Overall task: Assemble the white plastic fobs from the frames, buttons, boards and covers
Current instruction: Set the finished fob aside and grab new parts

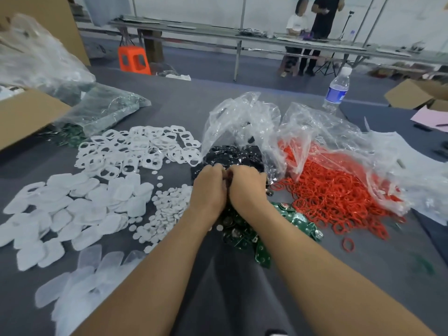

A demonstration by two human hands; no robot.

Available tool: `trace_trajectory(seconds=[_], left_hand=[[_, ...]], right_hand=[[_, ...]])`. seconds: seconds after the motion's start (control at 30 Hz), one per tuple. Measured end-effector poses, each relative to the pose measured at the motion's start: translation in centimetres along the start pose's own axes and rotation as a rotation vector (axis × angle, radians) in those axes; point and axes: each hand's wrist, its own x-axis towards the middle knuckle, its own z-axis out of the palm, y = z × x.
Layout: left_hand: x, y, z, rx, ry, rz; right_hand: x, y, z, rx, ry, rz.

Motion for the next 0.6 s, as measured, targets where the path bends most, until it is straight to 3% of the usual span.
trace_trajectory(seconds=[0.1, 0.27, 0.37, 0.47, 0.6], left_hand=[[-0.4, 0.0, -0.8, -0.18, 0.099, -0.073], [-3.6, 0.6, -3.2, -0.633, 0.165, -0.256], [-5.8, 1.2, -4.6, -0.935, 0.163, -0.382], [-8.3, 2.4, -6.4, -1.134, 0.162, -0.415], [-12.7, 4.7, -8.2, -1.185, 0.133, -0.352]], right_hand=[[0.1, 0.4, -0.2, 0.095, 0.043, 0.018], [0.2, 1.4, -0.3, -0.001, 0.009, 0.056], [-1.4, 1.4, -1.9, 0.344, 0.081, 0.077], [-5.9, 0.9, -4.9, 0.782, -0.013, 0.0], [-12.1, 1.5, -8.0, 0.935, -0.026, -0.116]])
